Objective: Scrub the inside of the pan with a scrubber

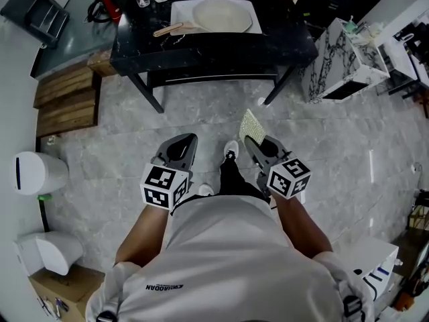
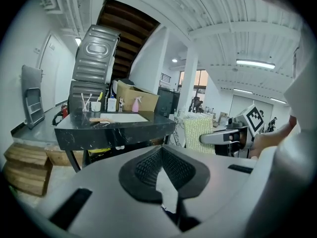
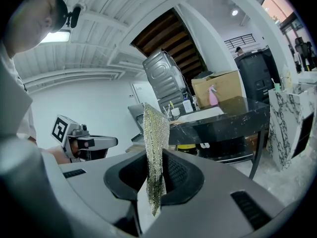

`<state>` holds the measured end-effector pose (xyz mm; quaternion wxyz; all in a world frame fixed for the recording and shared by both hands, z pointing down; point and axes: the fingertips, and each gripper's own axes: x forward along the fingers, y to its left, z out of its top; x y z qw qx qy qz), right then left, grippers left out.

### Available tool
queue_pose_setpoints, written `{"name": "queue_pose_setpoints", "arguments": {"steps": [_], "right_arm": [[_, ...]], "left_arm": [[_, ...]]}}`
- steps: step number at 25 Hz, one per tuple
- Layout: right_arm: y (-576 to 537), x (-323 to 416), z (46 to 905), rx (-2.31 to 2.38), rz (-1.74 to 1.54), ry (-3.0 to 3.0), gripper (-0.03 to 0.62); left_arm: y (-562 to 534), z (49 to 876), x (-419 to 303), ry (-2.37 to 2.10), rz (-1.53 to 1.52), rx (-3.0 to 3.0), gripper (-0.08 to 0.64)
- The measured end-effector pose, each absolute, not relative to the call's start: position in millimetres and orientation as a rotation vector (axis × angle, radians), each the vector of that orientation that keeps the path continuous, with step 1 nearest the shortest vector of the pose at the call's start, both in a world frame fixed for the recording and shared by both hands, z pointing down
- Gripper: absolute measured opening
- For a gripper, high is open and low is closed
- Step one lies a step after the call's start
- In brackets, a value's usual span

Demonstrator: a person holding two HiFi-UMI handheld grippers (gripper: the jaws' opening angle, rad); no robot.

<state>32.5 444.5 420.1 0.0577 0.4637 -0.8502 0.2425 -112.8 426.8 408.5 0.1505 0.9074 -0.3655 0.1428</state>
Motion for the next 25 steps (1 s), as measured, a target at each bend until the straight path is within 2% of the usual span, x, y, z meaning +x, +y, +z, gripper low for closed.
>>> {"name": "queue_pose_setpoints", "arguments": {"steps": [25], "right_arm": [[192.6, 121.1, 410.4, 1.287, 0.735, -2.675, 0.072]], "left_arm": [[191.8, 392.9, -17.6, -1.167, 0.469, 2.579, 0.014]]}}
